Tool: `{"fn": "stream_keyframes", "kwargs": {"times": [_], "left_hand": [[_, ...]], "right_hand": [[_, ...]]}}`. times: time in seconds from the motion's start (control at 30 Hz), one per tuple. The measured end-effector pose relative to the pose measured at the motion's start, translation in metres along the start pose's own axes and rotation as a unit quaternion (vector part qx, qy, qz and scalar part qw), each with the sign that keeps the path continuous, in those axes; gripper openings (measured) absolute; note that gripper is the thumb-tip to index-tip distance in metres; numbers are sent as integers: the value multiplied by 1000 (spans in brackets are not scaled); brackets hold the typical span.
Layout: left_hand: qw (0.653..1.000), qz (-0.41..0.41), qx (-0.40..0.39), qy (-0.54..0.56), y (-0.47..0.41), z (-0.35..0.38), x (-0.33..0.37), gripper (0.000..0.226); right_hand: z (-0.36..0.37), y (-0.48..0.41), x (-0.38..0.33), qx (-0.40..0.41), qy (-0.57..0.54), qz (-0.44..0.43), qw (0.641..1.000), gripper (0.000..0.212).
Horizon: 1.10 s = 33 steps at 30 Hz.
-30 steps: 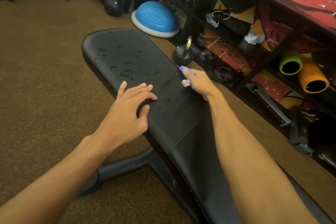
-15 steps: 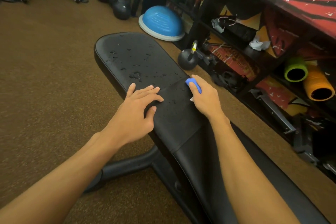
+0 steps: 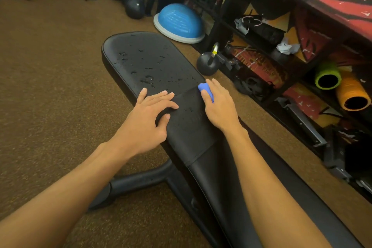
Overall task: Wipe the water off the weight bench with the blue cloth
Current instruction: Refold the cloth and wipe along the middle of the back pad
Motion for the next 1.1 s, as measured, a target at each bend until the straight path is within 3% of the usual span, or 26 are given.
{"fn": "stream_keyframes", "kwargs": {"times": [0.1, 0.23, 0.3, 0.47, 0.67, 0.87, 1.0, 1.1], "left_hand": [[1000, -1, -3, 2, -1, 0, -1, 39], [1000, 1, 6, 2, 1, 2, -1, 39], [1000, -2, 8, 2, 0, 2, -1, 39], [1000, -4, -6, 3, -1, 1, -2, 39], [1000, -11, -5, 6, -2, 2, -1, 40], [1000, -16, -19, 14, -2, 0, -2, 40], [999, -23, -24, 6, -2, -1, 0, 40], [999, -27, -32, -8, -2, -1, 2, 40]], "right_hand": [[-8, 15, 15, -12, -19, -40, 999, 49], [-7, -11, 18, 38, -49, 30, 998, 32], [-3, -21, 3, 45, -46, 38, 997, 34], [-9, 10, -3, -17, -41, -64, 997, 52], [-5, -13, 8, 20, -45, 32, 998, 51], [-11, 28, -12, -27, -31, -100, 994, 50], [-10, 9, 6, 15, -6, -2, 1000, 50], [3, 0, -18, 21, -8, -11, 1000, 51]]}}
Point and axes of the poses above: each hand's wrist, its own y-axis away from the middle knuckle, its own z-axis out of the palm, x = y × z, the point moved 8 cm from there along -y, towards the middle knuckle, and after that the axes turned 12 degrees about x, right-handed, at the moved point
